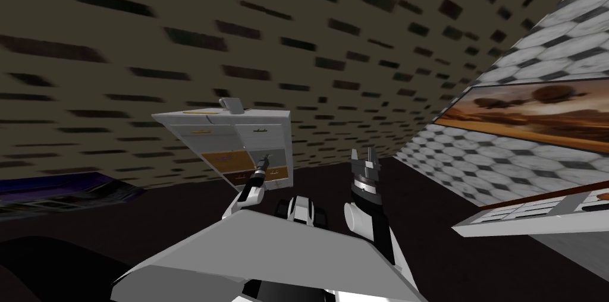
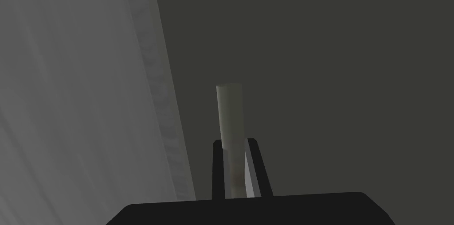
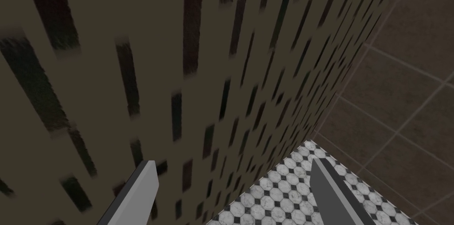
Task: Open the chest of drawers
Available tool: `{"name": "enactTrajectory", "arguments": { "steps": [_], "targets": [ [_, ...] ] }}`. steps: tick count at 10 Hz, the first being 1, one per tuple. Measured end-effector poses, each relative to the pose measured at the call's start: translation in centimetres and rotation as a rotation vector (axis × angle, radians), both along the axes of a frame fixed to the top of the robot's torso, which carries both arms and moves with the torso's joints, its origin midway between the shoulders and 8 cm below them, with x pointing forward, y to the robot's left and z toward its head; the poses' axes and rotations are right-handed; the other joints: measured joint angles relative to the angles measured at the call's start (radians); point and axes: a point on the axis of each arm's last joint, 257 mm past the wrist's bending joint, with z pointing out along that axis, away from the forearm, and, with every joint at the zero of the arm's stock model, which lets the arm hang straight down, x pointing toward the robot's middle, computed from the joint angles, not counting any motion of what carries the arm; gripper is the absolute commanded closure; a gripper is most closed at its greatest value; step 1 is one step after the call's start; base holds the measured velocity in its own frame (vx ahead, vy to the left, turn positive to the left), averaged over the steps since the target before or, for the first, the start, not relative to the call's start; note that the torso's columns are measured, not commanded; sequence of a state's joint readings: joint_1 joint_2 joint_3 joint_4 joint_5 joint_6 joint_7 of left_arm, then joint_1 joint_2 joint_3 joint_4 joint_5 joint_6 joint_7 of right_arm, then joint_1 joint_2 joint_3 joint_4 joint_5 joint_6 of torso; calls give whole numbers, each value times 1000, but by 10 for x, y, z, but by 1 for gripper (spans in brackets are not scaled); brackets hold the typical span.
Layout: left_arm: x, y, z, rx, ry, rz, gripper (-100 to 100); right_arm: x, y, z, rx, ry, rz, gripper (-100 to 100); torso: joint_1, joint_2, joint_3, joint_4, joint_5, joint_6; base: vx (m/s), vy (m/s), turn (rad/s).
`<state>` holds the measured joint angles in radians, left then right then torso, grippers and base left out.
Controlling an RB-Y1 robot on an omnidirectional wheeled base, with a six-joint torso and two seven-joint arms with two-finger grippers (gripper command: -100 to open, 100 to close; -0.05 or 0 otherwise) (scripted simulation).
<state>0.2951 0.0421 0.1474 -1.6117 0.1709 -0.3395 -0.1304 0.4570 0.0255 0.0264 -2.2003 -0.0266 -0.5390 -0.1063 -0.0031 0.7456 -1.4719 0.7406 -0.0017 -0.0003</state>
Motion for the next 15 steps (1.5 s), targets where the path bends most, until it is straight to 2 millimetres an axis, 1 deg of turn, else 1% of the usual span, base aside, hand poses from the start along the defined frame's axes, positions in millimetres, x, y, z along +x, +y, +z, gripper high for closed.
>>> {"name": "enactTrajectory", "arguments": {
  "steps": [3,4,5,7,8,11,15],
  "targets": [
    [-3,-2,1,-2,3,-4,100,0,0,0,0,0,0,0,1,-1,0,1,-1,-1,-194,-53,5],
    [-5,-3,1,-3,6,-6,100,0,0,0,0,0,0,0,1,-2,-1,2,-2,-2,-92,-37,-1],
    [-7,-4,-3,-7,15,-5,100,0,0,0,0,0,0,0,2,-8,-5,1,-2,-1,-133,-31,7],
    [-10,-6,-1,-6,10,-8,100,0,0,0,0,0,0,0,1,-2,-1,0,0,-1,-192,-67,15],
    [-11,-6,0,-5,9,-8,-100,0,0,0,0,0,0,0,0,-2,-1,0,-1,-1,-80,-42,2],
    [-14,-2,10,-8,14,-5,-100,0,0,0,0,0,0,0,5,-15,-9,-3,1,1,27,7,-5],
    [-17,1,34,-9,7,-4,-100,0,0,0,0,0,0,0,2,-5,-3,-2,1,0,17,-8,-3]
  ]
}}
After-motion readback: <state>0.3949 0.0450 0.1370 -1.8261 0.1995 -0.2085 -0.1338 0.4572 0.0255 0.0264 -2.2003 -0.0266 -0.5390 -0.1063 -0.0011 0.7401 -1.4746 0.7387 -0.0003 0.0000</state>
